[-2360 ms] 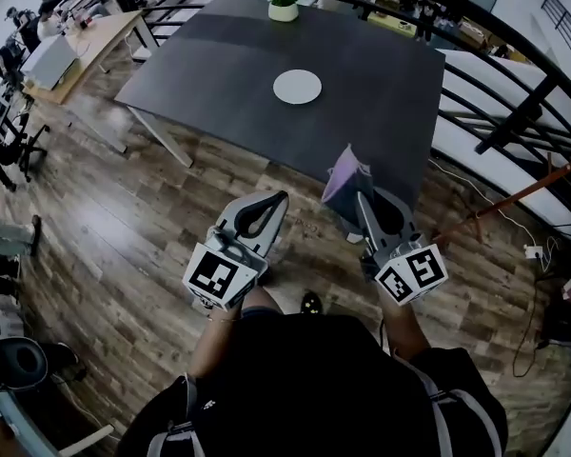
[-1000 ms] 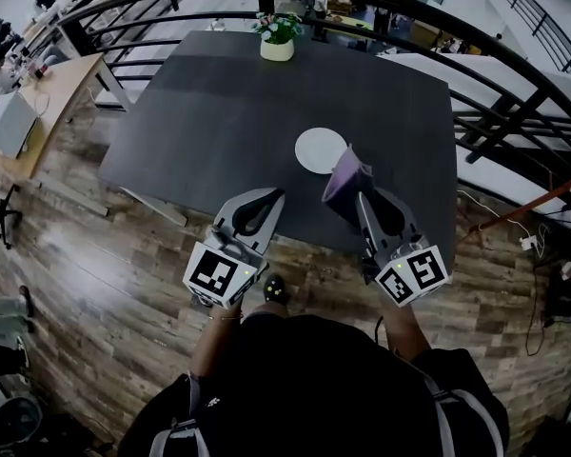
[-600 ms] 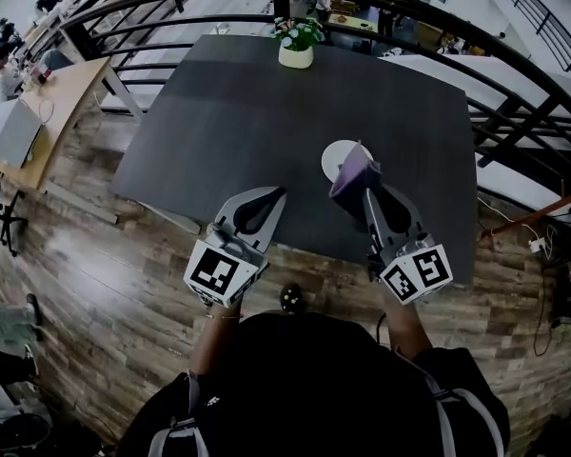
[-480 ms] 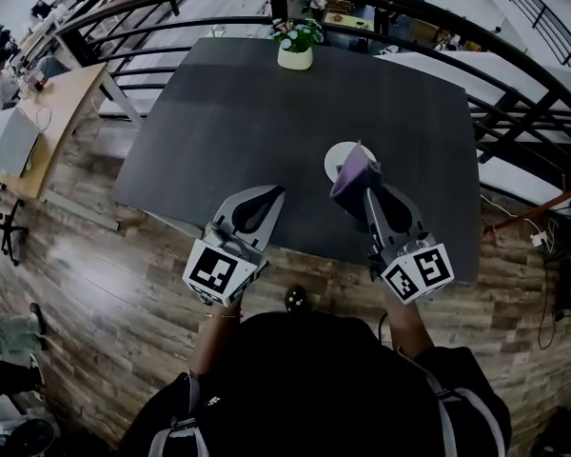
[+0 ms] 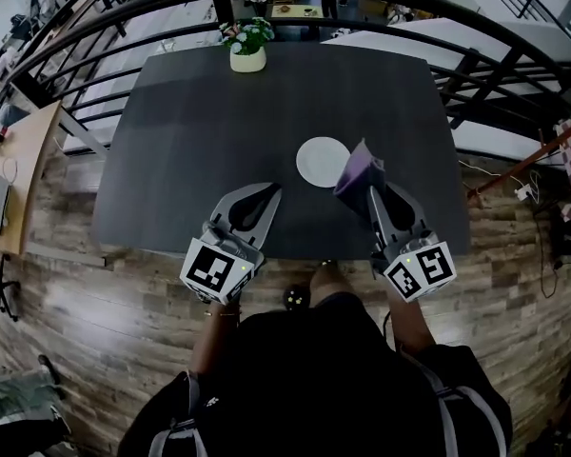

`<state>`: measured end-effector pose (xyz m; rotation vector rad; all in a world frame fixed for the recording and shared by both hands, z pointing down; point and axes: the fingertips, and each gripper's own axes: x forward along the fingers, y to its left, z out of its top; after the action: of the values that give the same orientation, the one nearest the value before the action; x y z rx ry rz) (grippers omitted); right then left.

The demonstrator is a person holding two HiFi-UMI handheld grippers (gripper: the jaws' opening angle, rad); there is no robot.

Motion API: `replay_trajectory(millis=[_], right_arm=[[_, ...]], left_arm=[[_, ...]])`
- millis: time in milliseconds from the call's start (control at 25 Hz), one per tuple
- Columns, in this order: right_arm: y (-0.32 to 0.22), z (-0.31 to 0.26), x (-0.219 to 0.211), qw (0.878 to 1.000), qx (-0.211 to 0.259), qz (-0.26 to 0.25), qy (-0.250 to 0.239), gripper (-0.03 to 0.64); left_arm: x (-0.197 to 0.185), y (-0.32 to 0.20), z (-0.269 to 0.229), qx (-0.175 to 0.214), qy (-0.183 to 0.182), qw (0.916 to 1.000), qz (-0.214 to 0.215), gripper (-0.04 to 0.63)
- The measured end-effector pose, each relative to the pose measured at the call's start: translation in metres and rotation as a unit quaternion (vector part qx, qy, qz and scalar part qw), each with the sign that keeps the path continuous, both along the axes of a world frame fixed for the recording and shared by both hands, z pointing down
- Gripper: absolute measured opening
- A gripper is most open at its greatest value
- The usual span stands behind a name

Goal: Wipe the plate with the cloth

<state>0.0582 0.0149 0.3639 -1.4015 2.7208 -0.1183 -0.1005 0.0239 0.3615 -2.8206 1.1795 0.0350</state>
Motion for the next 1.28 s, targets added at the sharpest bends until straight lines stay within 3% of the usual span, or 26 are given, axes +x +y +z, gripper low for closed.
replay_trajectory(millis=[280, 760, 1280], right_arm=[[-0.018, -0.001, 0.018, 1.000, 0.001, 0.025, 0.001, 0.040], [-0.055, 0.006, 0.022, 1.000, -0.005, 0.022, 0.002, 0.040], [-0.115, 0.003, 0.045, 1.000, -0.018, -0.010, -0.006, 0.040]], left_arm=[[0.014, -0.017, 0.008, -0.020, 0.004, 0.9996, 0.016, 0.008], [0.030, -0.053, 0.023, -0.057, 0.004, 0.9980, 0.028, 0.008], [0.062, -0.107, 0.021, -0.049, -0.004, 0.9987, 0.013, 0.008]])
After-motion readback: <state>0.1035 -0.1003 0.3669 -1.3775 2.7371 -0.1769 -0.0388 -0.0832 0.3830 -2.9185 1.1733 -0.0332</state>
